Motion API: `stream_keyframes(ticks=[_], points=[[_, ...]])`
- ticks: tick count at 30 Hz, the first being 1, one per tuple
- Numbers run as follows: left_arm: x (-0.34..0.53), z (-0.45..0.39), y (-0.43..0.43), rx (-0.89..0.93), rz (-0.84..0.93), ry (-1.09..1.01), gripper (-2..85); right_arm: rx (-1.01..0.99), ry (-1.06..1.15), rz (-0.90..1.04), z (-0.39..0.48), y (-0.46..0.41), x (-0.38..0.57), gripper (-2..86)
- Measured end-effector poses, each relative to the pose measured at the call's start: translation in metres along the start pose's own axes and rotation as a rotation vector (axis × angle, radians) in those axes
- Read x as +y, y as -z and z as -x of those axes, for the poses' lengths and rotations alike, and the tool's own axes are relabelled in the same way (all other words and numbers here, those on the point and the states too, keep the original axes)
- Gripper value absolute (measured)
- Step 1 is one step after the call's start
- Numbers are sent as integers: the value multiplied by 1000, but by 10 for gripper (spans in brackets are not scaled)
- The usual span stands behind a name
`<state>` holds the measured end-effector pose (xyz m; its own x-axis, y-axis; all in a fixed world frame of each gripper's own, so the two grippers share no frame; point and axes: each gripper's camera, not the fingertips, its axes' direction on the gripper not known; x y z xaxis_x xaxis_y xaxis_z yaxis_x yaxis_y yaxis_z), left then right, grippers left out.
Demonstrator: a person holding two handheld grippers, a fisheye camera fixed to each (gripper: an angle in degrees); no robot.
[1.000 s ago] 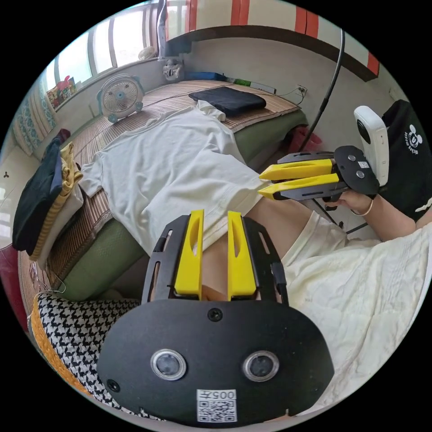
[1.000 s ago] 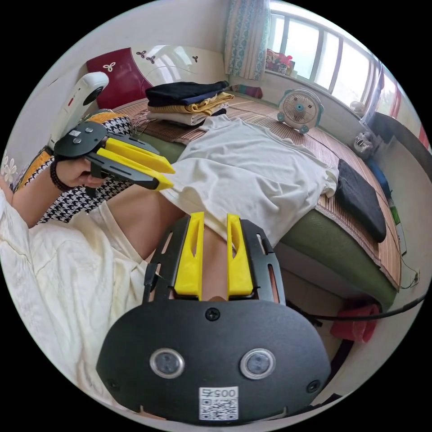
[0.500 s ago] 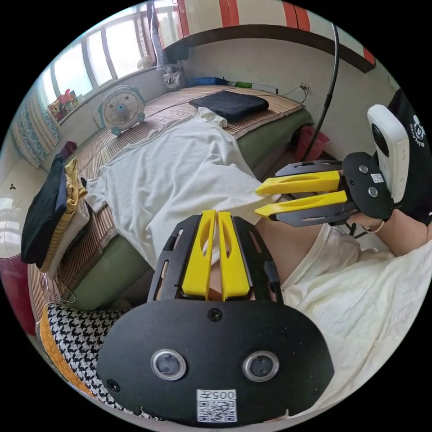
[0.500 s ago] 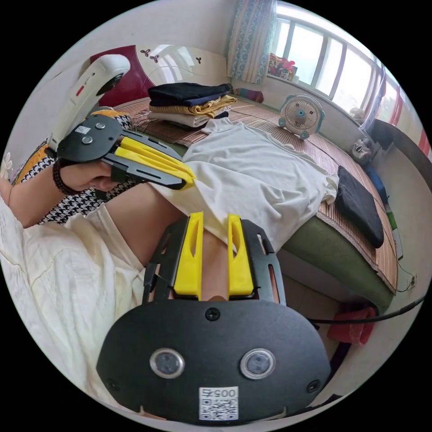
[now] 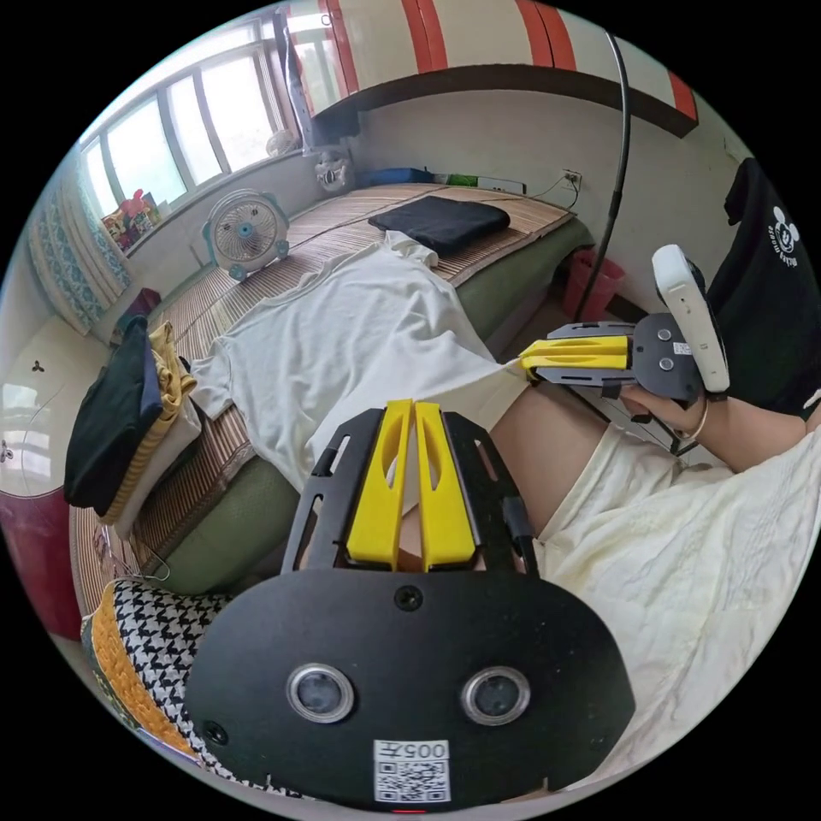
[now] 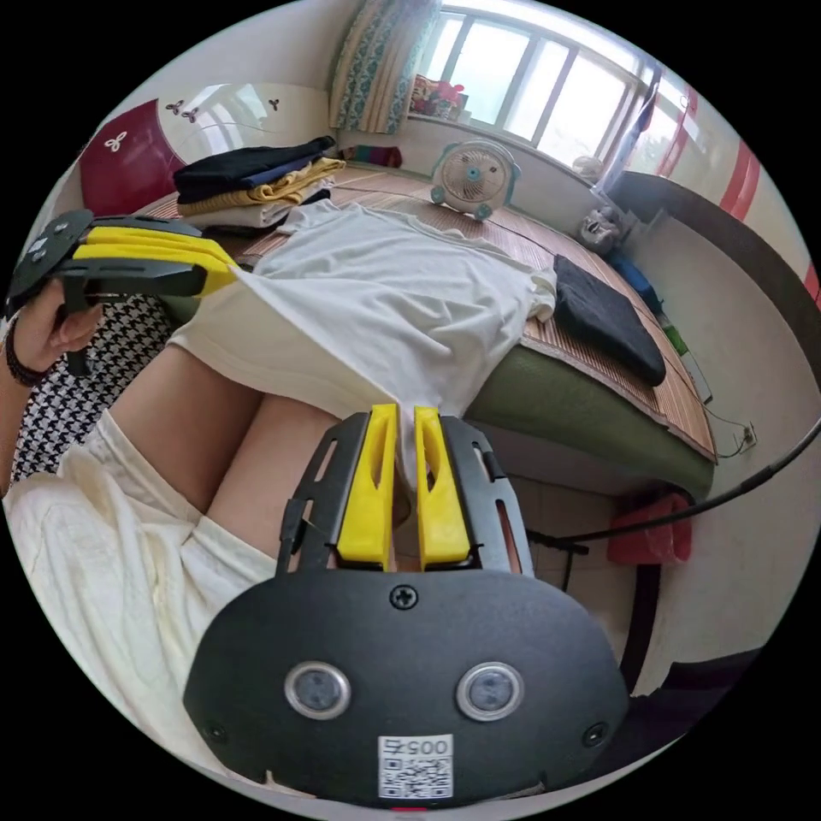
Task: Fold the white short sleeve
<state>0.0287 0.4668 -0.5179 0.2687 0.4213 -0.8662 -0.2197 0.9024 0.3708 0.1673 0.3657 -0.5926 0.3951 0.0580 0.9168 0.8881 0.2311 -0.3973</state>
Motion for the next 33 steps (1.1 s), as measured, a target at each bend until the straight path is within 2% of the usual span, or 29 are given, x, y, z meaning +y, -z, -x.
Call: stream_keyframes(ticks=[11,18,24,31,33], points=[[-11,-23,8,-50,12,-131,2,31,35,-38,-21,25,2,-17],[-8,-41,-4,11,69,-206,2,27,60,-6,-26,27,12,-16],[4,-43,-42,106,197,-163,0,15,20,157,-23,-14,20,-14],[7,-8,-26,129,92,5,22,-28,-43,99,-36,-2,10,-12],[1,9,-33,79,122,62,43,-57,-47,60,-35,4,-2,-10]])
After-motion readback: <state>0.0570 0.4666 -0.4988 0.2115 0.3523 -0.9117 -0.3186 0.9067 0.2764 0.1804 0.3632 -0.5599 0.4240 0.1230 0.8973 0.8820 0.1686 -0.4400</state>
